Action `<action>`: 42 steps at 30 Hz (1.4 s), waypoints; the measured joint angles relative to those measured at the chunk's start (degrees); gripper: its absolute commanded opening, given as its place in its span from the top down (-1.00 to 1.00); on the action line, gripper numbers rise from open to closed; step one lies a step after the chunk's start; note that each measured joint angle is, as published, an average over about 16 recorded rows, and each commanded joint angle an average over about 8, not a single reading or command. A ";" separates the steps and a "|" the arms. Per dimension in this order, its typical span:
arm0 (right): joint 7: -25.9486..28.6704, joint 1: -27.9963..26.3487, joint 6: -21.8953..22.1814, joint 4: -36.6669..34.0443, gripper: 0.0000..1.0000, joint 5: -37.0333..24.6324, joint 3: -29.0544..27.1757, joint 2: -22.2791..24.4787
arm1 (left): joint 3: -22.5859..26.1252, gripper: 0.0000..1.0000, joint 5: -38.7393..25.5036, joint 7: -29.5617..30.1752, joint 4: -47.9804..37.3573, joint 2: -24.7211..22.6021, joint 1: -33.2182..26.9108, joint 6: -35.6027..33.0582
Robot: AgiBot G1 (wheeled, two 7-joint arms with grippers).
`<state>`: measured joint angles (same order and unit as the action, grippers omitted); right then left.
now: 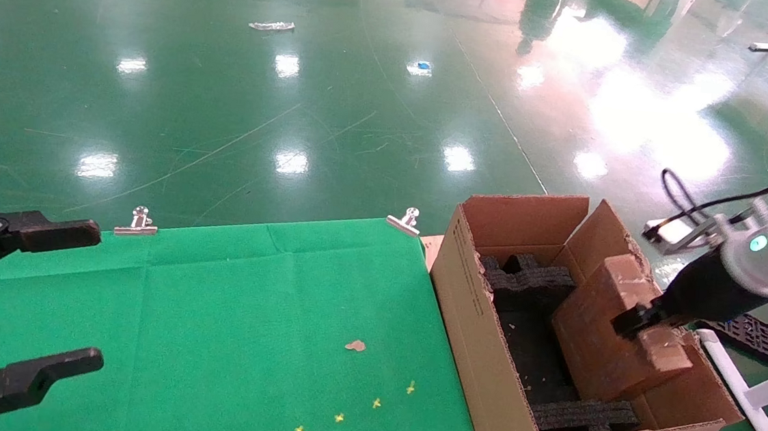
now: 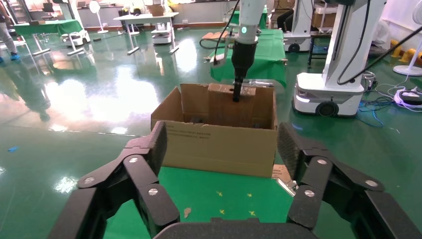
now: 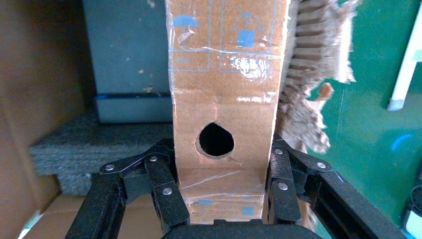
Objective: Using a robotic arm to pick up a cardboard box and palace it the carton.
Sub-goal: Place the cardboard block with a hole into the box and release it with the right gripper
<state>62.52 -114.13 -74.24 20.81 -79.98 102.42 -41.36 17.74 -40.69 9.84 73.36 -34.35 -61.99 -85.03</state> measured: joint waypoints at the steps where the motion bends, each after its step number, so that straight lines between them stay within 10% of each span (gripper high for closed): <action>1: -0.27 0.89 0.59 -0.56 1.00 0.34 -0.13 -0.33 | 0.00 -1.00 0.00 0.00 0.00 0.00 0.00 0.00; 16: -6.60 12.91 10.10 -7.16 0.92 5.81 -3.00 -3.11 | 0.04 -1.00 0.03 -0.02 0.00 0.02 -0.01 0.02; 24: -10.94 15.28 12.04 -9.33 -1.00 7.61 -4.17 -3.23 | 0.06 -1.00 0.04 -0.03 0.00 0.02 -0.01 0.02; 42: -14.21 13.35 10.01 -12.99 -1.00 7.38 -4.15 -4.37 | 0.10 -1.00 0.07 -0.05 0.00 0.04 -0.02 0.04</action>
<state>48.31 -100.78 -64.23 7.82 -72.60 98.26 -45.73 17.84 -40.62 9.79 73.36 -34.31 -62.01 -84.98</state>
